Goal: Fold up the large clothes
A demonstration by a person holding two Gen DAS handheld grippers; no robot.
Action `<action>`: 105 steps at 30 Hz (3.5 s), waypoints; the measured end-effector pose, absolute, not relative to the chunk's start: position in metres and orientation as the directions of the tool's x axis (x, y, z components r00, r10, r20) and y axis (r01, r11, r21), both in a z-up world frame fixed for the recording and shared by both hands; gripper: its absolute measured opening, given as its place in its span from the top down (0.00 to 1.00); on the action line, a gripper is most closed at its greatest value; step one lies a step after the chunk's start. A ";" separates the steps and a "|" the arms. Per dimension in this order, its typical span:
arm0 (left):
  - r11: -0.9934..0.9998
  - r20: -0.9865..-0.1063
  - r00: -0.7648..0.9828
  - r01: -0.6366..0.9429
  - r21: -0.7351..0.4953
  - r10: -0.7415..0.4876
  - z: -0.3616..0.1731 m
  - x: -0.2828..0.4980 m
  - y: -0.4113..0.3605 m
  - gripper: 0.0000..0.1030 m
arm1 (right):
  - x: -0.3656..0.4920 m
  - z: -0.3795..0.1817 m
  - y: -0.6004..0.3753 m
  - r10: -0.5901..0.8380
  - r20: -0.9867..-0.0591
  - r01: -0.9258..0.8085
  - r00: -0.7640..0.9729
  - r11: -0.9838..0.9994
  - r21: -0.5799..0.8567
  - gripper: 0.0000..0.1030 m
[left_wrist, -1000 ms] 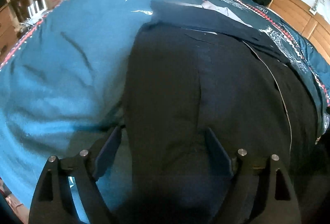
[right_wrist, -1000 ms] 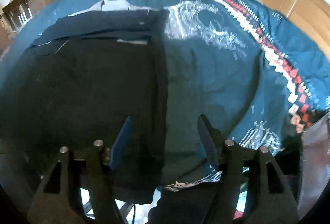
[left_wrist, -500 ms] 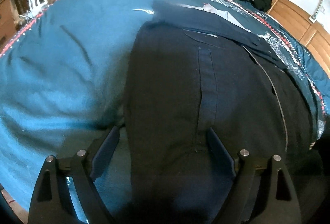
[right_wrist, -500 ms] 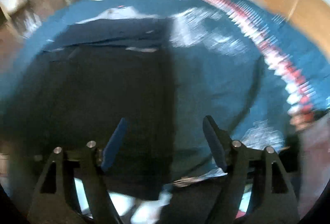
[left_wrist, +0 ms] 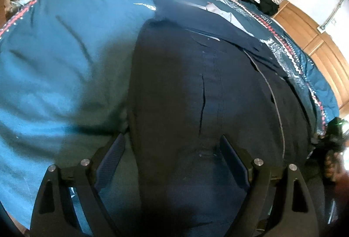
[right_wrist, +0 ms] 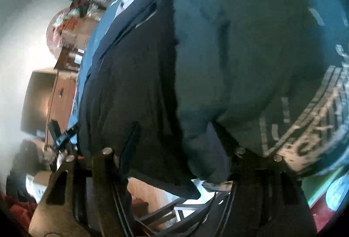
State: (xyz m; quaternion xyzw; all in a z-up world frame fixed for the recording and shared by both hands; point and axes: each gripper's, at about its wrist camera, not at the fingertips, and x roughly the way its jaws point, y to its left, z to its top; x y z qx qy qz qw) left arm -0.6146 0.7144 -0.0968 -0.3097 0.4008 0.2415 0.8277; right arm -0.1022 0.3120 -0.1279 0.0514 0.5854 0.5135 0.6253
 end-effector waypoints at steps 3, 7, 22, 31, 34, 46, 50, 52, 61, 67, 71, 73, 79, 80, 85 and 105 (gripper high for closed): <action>0.677 -0.796 0.594 -0.633 -0.375 0.115 -0.095 -0.621 0.717 0.14 | -0.115 -0.130 0.322 0.662 -0.712 -0.623 -0.233 0.461 0.632 0.38; 0.675 -0.755 0.655 -0.566 -0.473 0.020 -0.091 -0.638 0.717 0.14 | -0.143 -0.132 0.326 0.594 -0.742 -0.682 -0.312 0.403 0.610 0.39; 0.747 -0.778 0.620 -0.471 -0.469 -0.098 -0.090 -0.655 0.686 0.46 | -0.159 -0.126 0.333 0.563 -0.767 -0.720 -0.308 0.389 0.574 0.39; 0.721 -0.811 0.581 -0.535 -0.439 -0.063 -0.101 -0.650 0.693 0.90 | -0.167 -0.129 0.340 0.533 -0.809 -0.759 -0.249 0.411 0.505 0.59; 0.653 -0.694 0.709 -0.468 -0.596 -0.125 -0.070 -0.654 0.690 0.90 | -0.163 -0.106 0.324 0.632 -0.731 -0.709 -0.257 0.391 0.587 0.92; 0.523 -0.350 0.936 -0.282 -0.805 -0.036 0.027 -0.528 0.837 0.90 | -0.027 0.005 0.392 0.894 -0.369 -0.506 -0.253 0.203 0.838 0.94; 0.490 -0.427 0.903 -0.392 -0.778 0.043 0.002 -0.441 0.914 0.83 | 0.046 0.010 0.470 0.877 -0.416 -0.529 -0.242 0.240 0.814 0.94; 0.494 -0.536 0.842 -0.493 -0.716 0.064 -0.026 -0.407 0.945 0.72 | 0.082 0.000 0.511 0.852 -0.469 -0.560 -0.234 0.276 0.781 0.92; 0.435 -0.671 0.727 -0.656 -0.616 0.146 -0.083 -0.356 1.005 0.41 | 0.118 -0.063 0.583 0.703 -0.696 -0.684 -0.146 0.437 0.585 0.64; 0.588 -0.730 0.659 -0.668 -0.456 0.182 -0.061 -0.351 0.971 0.38 | 0.096 -0.041 0.588 0.725 -0.688 -0.803 -0.036 0.388 0.452 0.55; 0.649 -0.765 0.619 -0.658 -0.382 0.177 -0.069 -0.355 0.950 0.38 | 0.083 -0.036 0.578 0.756 -0.653 -0.843 0.040 0.377 0.385 0.25; 0.678 -0.786 0.588 -0.658 -0.328 0.190 -0.078 -0.352 0.944 0.38 | 0.087 -0.037 0.574 0.746 -0.662 -0.849 0.066 0.390 0.355 0.26; 0.742 -0.798 0.557 -0.631 -0.225 0.231 -0.090 -0.303 0.949 0.40 | 0.107 -0.035 0.575 0.734 -0.666 -0.844 0.136 0.438 0.310 0.26; 0.750 -0.803 0.554 -0.622 -0.224 0.220 -0.093 -0.298 0.950 0.44 | 0.109 -0.037 0.576 0.723 -0.677 -0.849 0.142 0.441 0.293 0.27; 0.785 -0.847 0.493 -0.597 -0.165 0.197 -0.108 -0.273 0.947 0.67 | 0.116 -0.053 0.586 0.673 -0.721 -0.865 0.162 0.449 0.225 0.31; 0.755 -0.630 0.708 -0.592 -0.282 0.319 -0.041 -0.330 0.938 0.98 | 0.095 -0.016 0.603 0.767 -0.619 -0.901 0.168 0.374 0.218 0.93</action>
